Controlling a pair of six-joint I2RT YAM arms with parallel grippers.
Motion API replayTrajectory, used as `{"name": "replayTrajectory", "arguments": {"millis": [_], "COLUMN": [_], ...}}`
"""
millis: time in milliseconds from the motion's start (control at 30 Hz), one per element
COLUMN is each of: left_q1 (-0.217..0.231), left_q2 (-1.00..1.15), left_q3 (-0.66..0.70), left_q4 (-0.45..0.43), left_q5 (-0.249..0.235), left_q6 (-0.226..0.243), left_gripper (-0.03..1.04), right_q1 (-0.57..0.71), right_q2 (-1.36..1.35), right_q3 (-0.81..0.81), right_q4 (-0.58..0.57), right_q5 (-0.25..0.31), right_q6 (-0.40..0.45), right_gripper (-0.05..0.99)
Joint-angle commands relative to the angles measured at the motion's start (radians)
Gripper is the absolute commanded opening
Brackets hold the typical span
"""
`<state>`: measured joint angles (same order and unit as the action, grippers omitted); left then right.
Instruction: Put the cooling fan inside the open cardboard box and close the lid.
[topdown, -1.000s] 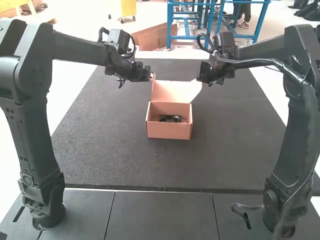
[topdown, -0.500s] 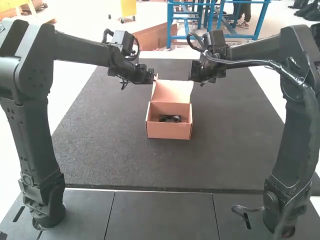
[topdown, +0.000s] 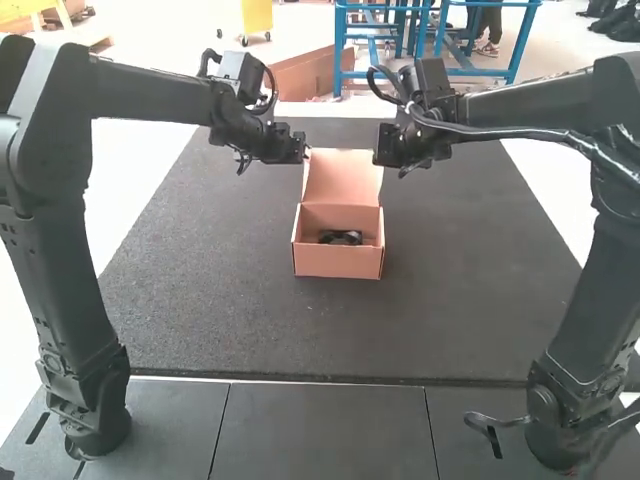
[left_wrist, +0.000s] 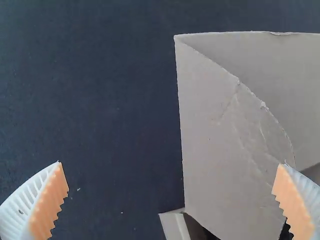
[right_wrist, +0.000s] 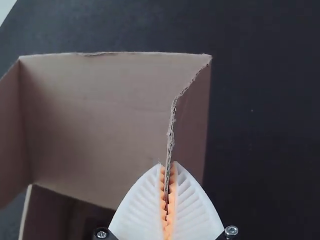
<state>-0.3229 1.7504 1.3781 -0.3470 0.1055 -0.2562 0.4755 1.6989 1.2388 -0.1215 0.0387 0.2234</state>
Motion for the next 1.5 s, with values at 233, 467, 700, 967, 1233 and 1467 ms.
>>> {"name": "replayTrajectory", "arguments": {"millis": [233, 467, 700, 967, 1233, 1467], "left_q1": [-0.007, -0.018, 0.067, 0.076, 0.038, 0.036], "left_q2": [-0.095, -0.138, -0.250, -0.259, -0.230, -0.198], "left_q3": [-0.027, -0.086, -0.126, -0.232, -0.306, -0.300], "left_q4": [-0.023, -0.012, 0.065, 0.180, 0.223, 0.258], "left_q5": [0.007, -0.001, -0.191, -0.251, -0.230, -0.217], "left_q6": [-0.005, -0.014, -0.068, -0.017, -0.002, 0.000], "left_gripper": [0.97, 0.97, 0.97, 0.97, 0.97, 0.97], "right_q1": [0.015, 0.018, 0.018, 0.029, 0.043, 0.046], "right_q2": [-0.104, -0.131, -0.131, -0.131, -0.157, -0.180], "right_q3": [-0.094, -0.136, -0.153, -0.151, -0.159, -0.183], "right_q4": [0.014, 0.031, 0.037, 0.040, 0.039, 0.046], "right_q5": [0.020, 0.017, 0.018, 0.018, 0.015, 0.013], "right_q6": [-0.010, -0.009, -0.010, -0.013, -0.016, -0.024], "right_gripper": [-0.02, -0.02, -0.02, -0.02, -0.02, -0.02]}}
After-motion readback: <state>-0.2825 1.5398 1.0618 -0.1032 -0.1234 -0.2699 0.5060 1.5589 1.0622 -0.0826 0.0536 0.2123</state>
